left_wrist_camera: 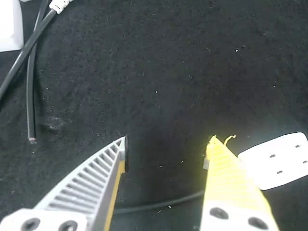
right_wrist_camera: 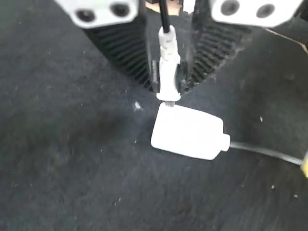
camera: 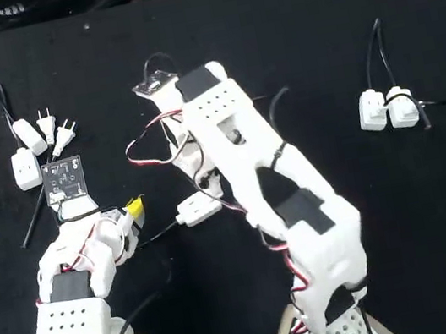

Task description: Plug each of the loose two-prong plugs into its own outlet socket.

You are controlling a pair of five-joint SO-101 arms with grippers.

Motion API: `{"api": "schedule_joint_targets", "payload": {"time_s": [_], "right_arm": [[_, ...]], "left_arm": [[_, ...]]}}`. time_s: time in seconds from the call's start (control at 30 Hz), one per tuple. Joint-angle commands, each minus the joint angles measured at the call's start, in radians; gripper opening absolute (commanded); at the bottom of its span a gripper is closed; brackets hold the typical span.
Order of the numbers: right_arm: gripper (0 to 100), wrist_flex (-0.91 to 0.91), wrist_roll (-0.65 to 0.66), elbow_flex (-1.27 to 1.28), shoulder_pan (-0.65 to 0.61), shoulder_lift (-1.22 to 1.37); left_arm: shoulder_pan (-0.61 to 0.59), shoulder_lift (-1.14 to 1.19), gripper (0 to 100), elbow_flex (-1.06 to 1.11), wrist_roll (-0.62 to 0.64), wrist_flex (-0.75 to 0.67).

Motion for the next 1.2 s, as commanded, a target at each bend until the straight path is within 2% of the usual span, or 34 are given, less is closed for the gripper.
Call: {"api": "schedule_joint_targets", "payload": {"time_s": [0.0, 0.33, 0.87, 1.07, 1.17], "right_arm": [[1.0, 0.018, -0.008, -0.104, 0.018, 0.05], [1.0, 0.018, -0.002, -0.137, 0.018, 0.153], [1.0, -0.023, -0.008, -0.128, 0.012, 0.159], [1.0, -0.061, -0.144, -0.128, -0.038, 0.159], [1.0, -0.074, -0.17, -0.128, -0.051, 0.159]], "left_arm": [[-0.007, -0.011, 27, -0.027, -0.003, -0.002], [-0.007, -0.011, 27, -0.027, -0.003, -0.003], [-0.007, -0.011, 27, -0.027, -0.003, 0.0], [-0.01, -0.011, 27, -0.028, -0.003, 0.002], [-0.013, -0.011, 27, -0.028, -0.003, 0.002]]}}
